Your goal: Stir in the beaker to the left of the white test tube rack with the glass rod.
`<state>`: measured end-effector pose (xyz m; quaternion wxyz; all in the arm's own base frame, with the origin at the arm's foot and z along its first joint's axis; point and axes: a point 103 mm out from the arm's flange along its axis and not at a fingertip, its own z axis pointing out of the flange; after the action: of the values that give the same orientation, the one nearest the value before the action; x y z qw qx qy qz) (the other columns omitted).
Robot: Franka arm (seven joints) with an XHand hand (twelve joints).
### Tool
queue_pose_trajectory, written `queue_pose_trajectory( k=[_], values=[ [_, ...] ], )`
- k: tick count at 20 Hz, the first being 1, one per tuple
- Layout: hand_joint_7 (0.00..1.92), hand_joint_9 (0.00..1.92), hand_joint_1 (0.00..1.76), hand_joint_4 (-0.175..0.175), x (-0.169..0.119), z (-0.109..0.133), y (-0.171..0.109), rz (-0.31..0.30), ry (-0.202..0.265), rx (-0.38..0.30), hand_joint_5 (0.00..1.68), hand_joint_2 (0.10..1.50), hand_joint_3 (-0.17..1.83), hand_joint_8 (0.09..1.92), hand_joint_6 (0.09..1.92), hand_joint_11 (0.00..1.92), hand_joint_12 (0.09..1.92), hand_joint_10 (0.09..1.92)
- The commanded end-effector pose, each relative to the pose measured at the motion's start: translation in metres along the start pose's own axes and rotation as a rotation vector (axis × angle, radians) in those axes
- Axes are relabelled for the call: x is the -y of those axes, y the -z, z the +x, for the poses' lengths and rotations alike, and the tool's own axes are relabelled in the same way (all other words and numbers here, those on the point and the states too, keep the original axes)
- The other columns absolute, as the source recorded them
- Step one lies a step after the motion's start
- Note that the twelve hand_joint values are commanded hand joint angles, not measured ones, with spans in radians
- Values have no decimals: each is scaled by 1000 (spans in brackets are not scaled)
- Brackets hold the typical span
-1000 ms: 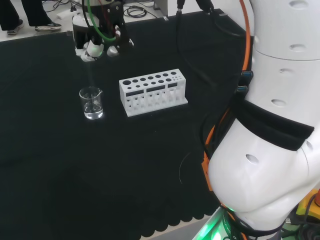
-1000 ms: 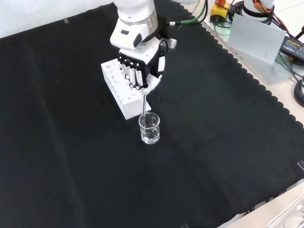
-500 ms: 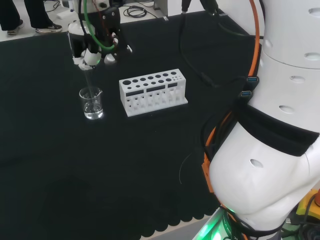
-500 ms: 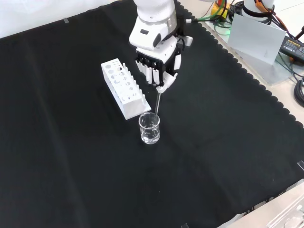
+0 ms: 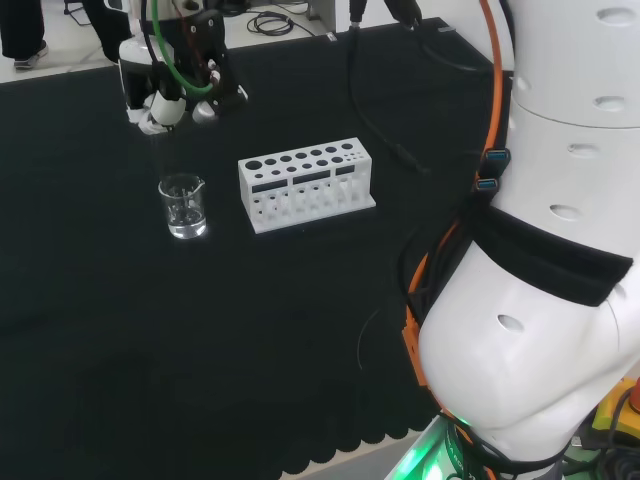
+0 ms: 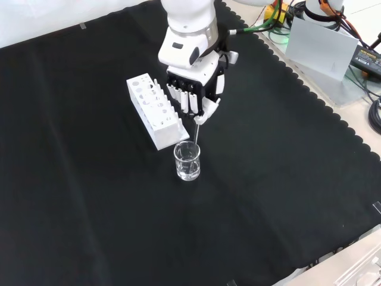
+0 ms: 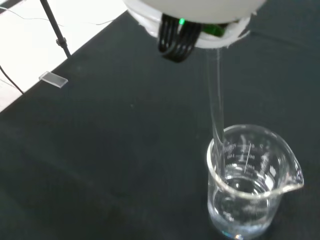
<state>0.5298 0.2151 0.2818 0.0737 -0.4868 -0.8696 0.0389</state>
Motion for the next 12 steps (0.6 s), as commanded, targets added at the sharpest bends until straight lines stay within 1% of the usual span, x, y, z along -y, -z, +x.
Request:
queue_pose_trajectory(
  k=[1,3,6,7,10,11,12],
  values=[
    [1190,1519,1319,-175,-18,-16,6,-19,27,-16,1384,705,615,1076,147,1585,608,900],
    [1190,1519,1319,-175,-20,-21,10,-14,23,3,1384,705,614,1076,147,1585,608,900],
    [1190,1519,1319,-175,-22,-23,13,-19,-11,-34,1385,705,614,1076,146,1585,608,900],
    [1190,1519,1319,-175,-22,-23,13,-30,-16,-63,1385,705,614,1076,145,1585,608,900],
    [1189,1519,1319,-175,-22,-23,13,-45,-26,-70,1386,705,614,1076,144,1585,609,901],
    [1190,1519,1319,-175,-22,-23,13,-36,-30,-63,1386,705,614,1076,144,1585,609,901],
    [1190,1519,1319,-175,-8,-23,15,-46,-144,-46,1386,705,614,1076,144,1585,609,901]
  ],
)
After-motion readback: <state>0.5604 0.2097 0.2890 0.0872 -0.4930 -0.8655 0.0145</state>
